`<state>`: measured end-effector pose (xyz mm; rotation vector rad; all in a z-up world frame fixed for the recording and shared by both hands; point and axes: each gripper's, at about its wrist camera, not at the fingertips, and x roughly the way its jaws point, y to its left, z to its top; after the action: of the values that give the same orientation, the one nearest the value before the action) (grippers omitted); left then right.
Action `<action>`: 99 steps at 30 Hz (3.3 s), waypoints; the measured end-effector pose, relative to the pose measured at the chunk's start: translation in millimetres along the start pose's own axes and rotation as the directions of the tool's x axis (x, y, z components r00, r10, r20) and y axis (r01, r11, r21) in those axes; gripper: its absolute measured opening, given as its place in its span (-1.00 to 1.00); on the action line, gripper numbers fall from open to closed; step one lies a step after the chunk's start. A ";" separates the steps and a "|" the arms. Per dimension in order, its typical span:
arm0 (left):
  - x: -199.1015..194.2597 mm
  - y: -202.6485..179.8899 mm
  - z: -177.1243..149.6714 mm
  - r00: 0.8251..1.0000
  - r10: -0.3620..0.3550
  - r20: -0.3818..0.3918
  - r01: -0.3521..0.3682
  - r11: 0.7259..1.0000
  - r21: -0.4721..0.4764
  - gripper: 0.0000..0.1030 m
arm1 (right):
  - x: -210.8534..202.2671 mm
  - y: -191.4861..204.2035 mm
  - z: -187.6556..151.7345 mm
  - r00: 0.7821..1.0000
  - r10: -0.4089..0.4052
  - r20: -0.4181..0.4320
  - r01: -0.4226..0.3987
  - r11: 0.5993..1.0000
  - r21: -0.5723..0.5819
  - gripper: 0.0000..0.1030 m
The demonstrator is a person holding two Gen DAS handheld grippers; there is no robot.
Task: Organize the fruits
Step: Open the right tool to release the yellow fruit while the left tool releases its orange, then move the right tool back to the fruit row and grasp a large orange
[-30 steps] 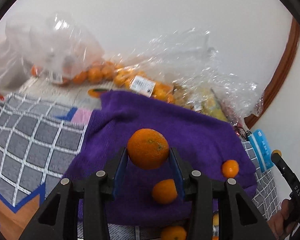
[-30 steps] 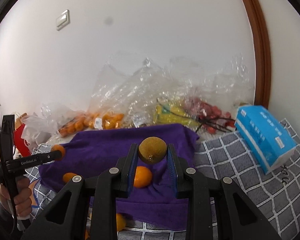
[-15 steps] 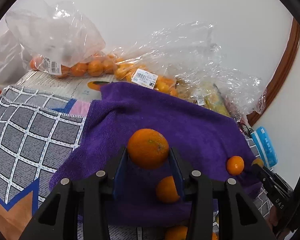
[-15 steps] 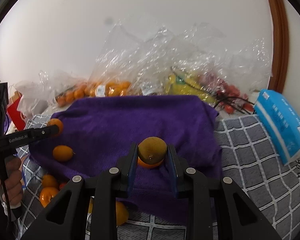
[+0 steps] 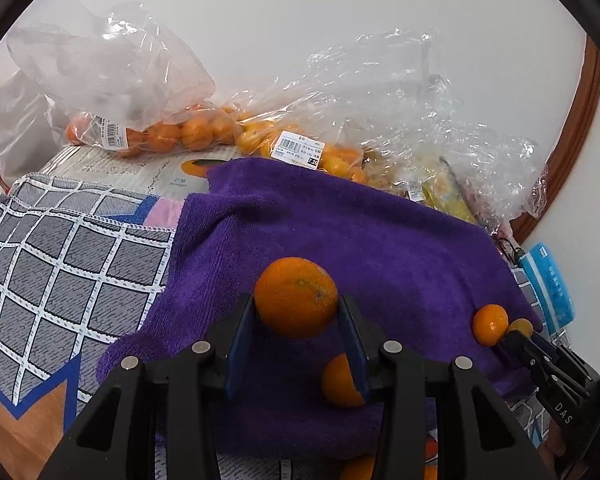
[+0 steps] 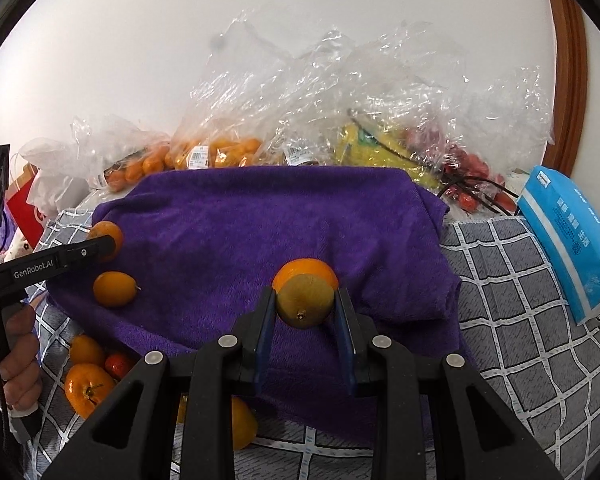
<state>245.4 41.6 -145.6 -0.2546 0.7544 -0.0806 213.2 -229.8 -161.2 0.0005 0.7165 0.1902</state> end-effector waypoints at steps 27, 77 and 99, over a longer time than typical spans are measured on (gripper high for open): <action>-19.4 -5.1 0.6 0.997 -0.035 0.069 0.035 0.999 -0.001 0.00 | -27.3 8.1 -0.1 0.993 0.041 0.112 -0.045 0.999 0.031 0.00; -40.6 9.9 10.9 0.991 -0.068 0.111 0.077 0.994 -0.074 0.00 | -16.5 39.5 -45.8 0.986 -0.045 -0.159 0.045 0.999 -0.009 -0.29; -63.0 -7.0 8.7 0.992 -0.079 0.094 0.079 0.997 0.004 -0.03 | -68.6 28.0 -50.6 0.999 -0.022 0.045 0.023 1.000 -0.011 -0.32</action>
<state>205.7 46.8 -95.7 -0.2863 0.6507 -0.1427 124.7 -217.5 -152.8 -0.0142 0.6706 0.1725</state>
